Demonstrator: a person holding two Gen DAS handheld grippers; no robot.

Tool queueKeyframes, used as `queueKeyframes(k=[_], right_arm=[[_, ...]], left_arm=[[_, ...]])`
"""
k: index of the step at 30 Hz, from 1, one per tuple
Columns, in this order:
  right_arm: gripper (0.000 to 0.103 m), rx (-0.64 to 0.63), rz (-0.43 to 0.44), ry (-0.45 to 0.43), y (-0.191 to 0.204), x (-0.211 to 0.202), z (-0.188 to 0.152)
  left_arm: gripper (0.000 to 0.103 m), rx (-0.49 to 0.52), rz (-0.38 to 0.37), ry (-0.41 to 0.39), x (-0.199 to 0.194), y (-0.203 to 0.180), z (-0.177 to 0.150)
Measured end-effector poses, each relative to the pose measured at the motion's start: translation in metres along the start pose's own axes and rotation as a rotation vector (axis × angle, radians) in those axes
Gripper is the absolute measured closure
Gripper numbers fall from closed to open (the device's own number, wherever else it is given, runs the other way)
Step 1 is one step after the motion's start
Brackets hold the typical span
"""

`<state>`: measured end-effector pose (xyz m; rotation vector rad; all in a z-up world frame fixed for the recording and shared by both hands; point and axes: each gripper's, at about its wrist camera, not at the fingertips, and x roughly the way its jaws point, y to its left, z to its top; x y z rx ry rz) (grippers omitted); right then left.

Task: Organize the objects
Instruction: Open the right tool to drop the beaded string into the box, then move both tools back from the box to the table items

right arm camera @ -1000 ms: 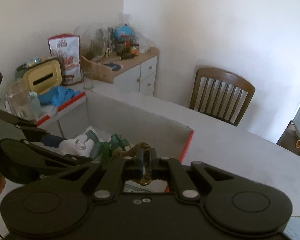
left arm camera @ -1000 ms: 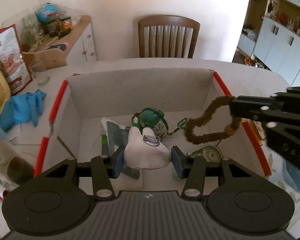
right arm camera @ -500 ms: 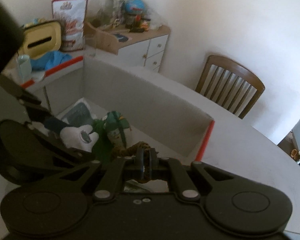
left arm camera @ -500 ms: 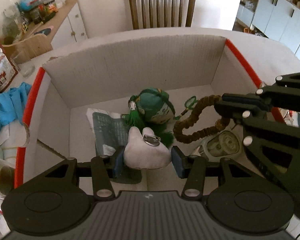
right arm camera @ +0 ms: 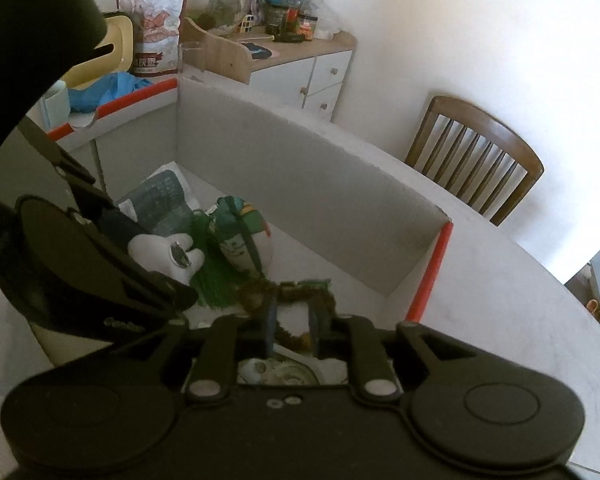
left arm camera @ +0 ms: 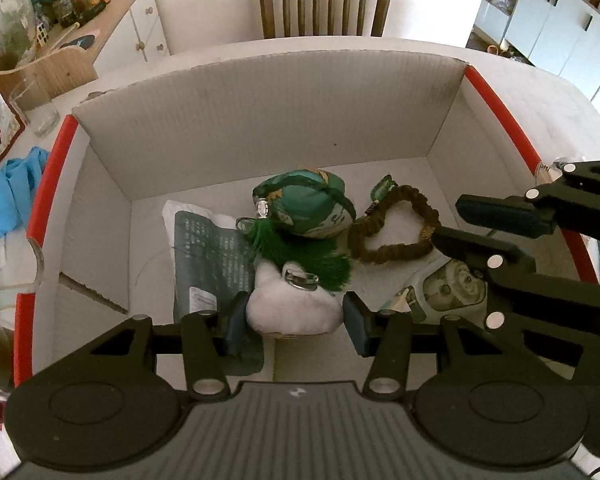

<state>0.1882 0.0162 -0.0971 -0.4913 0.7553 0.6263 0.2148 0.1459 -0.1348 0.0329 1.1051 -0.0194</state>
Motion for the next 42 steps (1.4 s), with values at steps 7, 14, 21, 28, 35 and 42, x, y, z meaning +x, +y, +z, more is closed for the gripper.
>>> queueKeyframes(k=[7,14,21,28,35,42], right_arm=[[0.079,0.02,0.007,-0.016,-0.006,-0.009,-0.001],[0.075,0.064,0.028,-0.041,-0.012,-0.03,-0.003],[0.07,0.128,0.082,-0.064,-0.018,-0.057,-0.007],[0.062,0.187,0.125,-0.096,-0.027,-0.088,-0.017],[0.057,0.263,0.144,-0.144,-0.038,-0.123,-0.028],[0.045,0.32,0.133,-0.177,-0.05,-0.153,-0.045]], left_arm=[[0.044,-0.003,-0.004,-0.044,-0.012,0.003,-0.002],[0.044,-0.01,0.0,-0.098,-0.036,0.005,-0.009],[0.044,-0.007,0.007,-0.178,-0.069,0.0,-0.019],[0.044,-0.014,-0.019,-0.232,-0.099,-0.011,-0.029],[0.033,-0.014,-0.041,-0.292,-0.126,-0.027,-0.039],[0.033,-0.009,-0.062,-0.323,-0.147,-0.047,-0.045]])
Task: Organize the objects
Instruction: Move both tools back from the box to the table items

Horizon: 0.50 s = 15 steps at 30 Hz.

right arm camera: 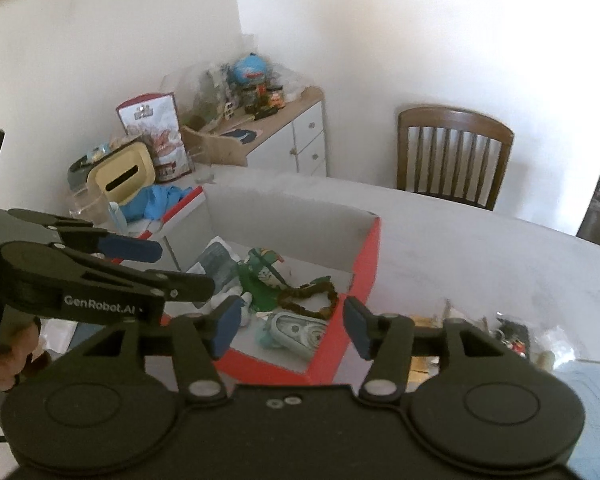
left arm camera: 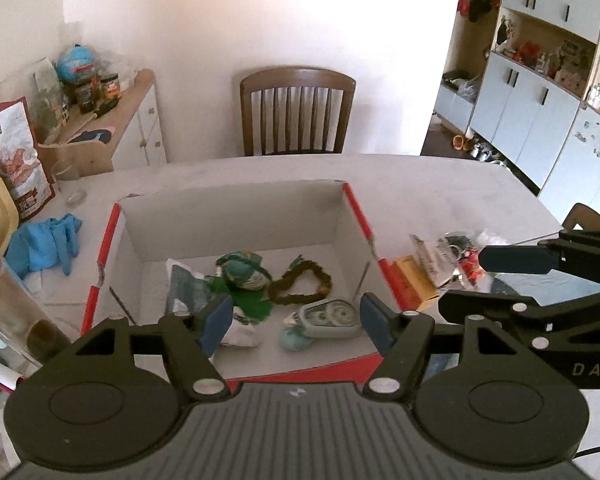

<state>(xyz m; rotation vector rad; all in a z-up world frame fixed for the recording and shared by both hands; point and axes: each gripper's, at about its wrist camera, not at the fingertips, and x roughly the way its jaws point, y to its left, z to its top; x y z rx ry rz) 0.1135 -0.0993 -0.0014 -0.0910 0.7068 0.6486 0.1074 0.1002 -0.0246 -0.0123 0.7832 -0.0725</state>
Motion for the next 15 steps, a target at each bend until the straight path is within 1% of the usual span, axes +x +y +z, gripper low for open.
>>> queueKeyframes(k=[2,3,5,6,7,11,12,15], right_arm=[[0.043,0.015,-0.005,-0.009,-0.004,-0.008,-0.004],[0.041,0.025,-0.009,-0.012,-0.007,-0.012,-0.006],[0.04,0.041,-0.019,-0.023,-0.012,-0.02,-0.009],[0.038,0.049,-0.023,-0.029,-0.016,-0.024,-0.011],[0.033,0.059,-0.027,-0.034,-0.019,-0.028,-0.013],[0.027,0.099,-0.041,-0.055,-0.033,-0.041,-0.02],[0.024,0.107,-0.041,-0.057,-0.036,-0.044,-0.022],[0.018,0.123,-0.055,-0.071,-0.046,-0.053,-0.029]], left_arm=[[0.033,-0.003,-0.009,-0.003,-0.003,-0.007,0.0],[0.031,-0.002,-0.011,-0.004,-0.005,-0.01,0.0],[0.028,0.003,-0.019,-0.01,-0.007,-0.017,0.001],[0.028,0.01,-0.023,-0.012,-0.008,-0.021,0.001],[0.028,0.017,-0.026,-0.015,-0.009,-0.026,0.001],[0.027,0.017,-0.035,-0.015,-0.008,-0.04,0.001],[0.027,0.018,-0.034,-0.015,-0.008,-0.044,0.001],[0.022,0.021,-0.035,-0.02,-0.007,-0.055,0.002]])
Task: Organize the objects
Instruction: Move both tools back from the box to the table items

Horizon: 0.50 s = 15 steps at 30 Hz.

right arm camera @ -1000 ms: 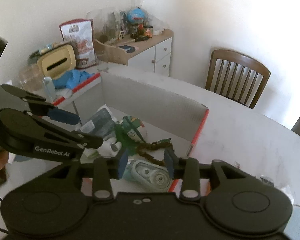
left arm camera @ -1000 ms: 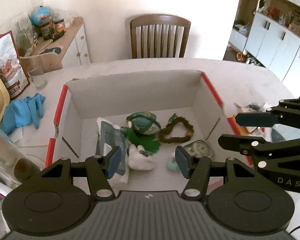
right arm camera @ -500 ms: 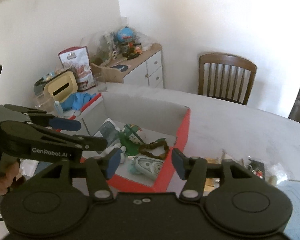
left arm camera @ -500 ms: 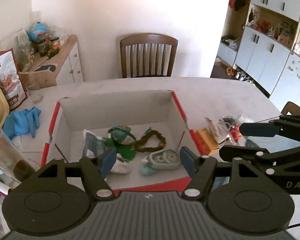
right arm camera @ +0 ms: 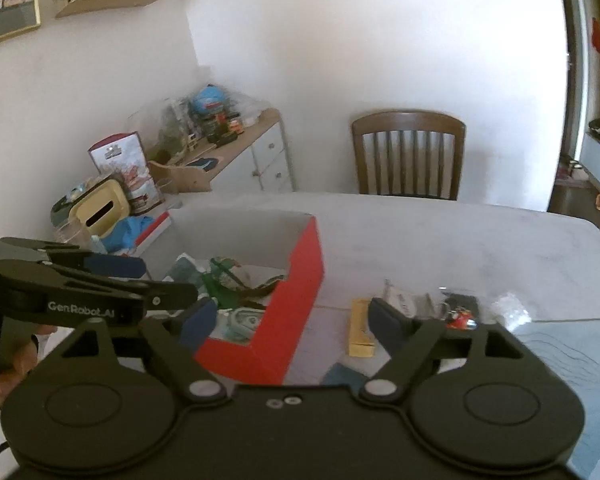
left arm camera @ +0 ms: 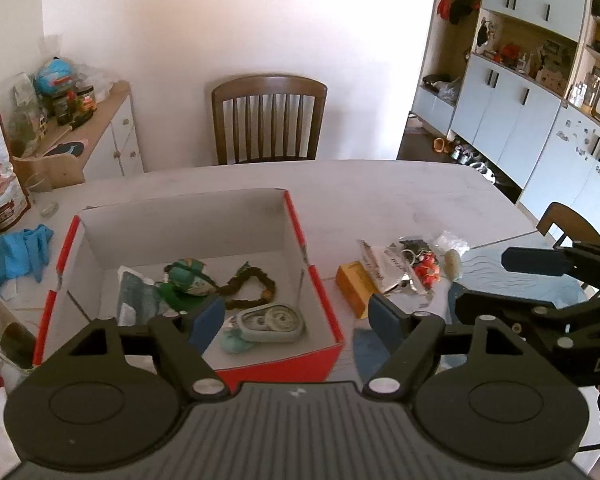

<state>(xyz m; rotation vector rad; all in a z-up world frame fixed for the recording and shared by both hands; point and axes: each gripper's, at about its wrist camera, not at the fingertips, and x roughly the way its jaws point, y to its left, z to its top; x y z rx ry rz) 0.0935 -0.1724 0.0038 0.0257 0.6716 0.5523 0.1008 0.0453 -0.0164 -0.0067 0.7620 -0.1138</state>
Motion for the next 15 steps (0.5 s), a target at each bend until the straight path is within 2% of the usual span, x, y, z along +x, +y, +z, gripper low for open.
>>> queueKeyframes(k=[6,15], right_arm=[[0.008,0.014,-0.024,-0.017,-0.019,-0.013,-0.008],[0.007,0.055,-0.056,-0.028,-0.056,-0.028,-0.014]], left_arm=[[0.021,0.021,-0.002,-0.015,0.003,-0.024,0.003],[0.02,0.028,-0.028,-0.022,0.014,-0.058,0.007]])
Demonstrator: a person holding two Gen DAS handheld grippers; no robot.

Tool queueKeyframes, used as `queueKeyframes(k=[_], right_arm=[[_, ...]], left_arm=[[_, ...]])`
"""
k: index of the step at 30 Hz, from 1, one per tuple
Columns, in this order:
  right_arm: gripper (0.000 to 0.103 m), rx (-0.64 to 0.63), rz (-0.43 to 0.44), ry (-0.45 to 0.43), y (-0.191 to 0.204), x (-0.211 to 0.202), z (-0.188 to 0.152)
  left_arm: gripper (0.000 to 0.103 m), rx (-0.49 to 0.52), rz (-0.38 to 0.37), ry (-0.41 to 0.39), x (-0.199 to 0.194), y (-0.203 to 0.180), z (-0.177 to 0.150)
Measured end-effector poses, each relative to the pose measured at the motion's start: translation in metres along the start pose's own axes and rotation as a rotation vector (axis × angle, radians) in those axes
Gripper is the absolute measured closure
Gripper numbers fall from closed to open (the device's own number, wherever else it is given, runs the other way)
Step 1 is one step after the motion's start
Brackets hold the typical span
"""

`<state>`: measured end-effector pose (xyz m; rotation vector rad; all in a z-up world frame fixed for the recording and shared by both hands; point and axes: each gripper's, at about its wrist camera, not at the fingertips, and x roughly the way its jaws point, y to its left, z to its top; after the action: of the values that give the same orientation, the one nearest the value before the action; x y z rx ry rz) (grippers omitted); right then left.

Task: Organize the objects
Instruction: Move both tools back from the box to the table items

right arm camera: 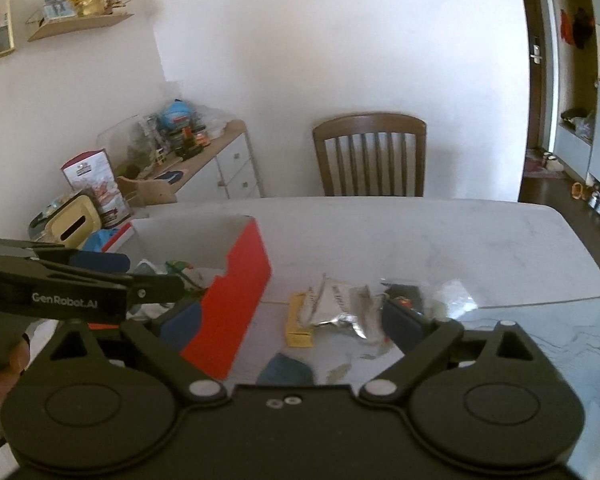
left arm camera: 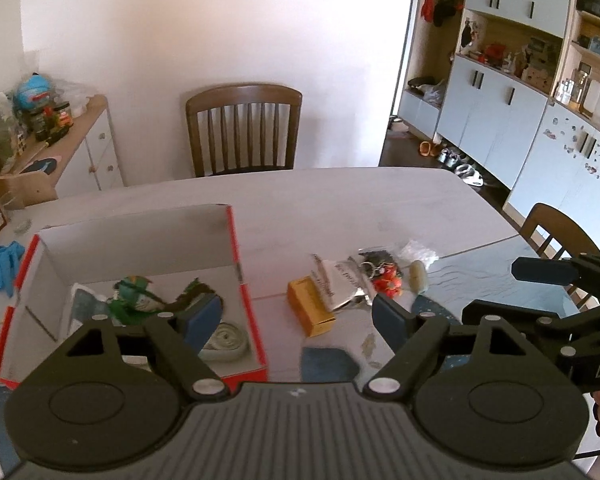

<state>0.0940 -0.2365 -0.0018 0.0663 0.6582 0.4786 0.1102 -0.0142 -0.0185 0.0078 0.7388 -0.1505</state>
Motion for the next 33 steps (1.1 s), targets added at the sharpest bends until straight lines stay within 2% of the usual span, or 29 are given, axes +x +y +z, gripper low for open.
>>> queueKeyframes(k=[12,13,14,18,25,33], right_arm=[[0.007,0.017,-0.073,0.012,-0.059,-0.007,-0.007],[0.007,0.022,-0.08,0.015,-0.065,-0.007,-0.007],[0.007,0.026,-0.084,0.018,-0.07,-0.006,-0.008],[0.007,0.032,-0.106,0.032,-0.092,-0.001,-0.01],[0.007,0.041,-0.136,0.065,-0.128,0.022,-0.014],[0.007,0.057,-0.16,0.111,-0.158,0.059,-0.017]], left_arm=[[0.019,-0.024,-0.048,0.043,0.04,-0.033,0.0],[0.014,-0.029,-0.046,0.044,0.044,-0.035,0.0],[0.005,-0.033,-0.042,0.043,0.047,-0.037,0.0],[0.001,-0.055,-0.035,0.054,0.066,-0.044,-0.001],[0.001,-0.073,0.002,0.048,0.1,-0.052,-0.008],[0.001,-0.058,0.106,0.048,0.136,-0.063,-0.026]])
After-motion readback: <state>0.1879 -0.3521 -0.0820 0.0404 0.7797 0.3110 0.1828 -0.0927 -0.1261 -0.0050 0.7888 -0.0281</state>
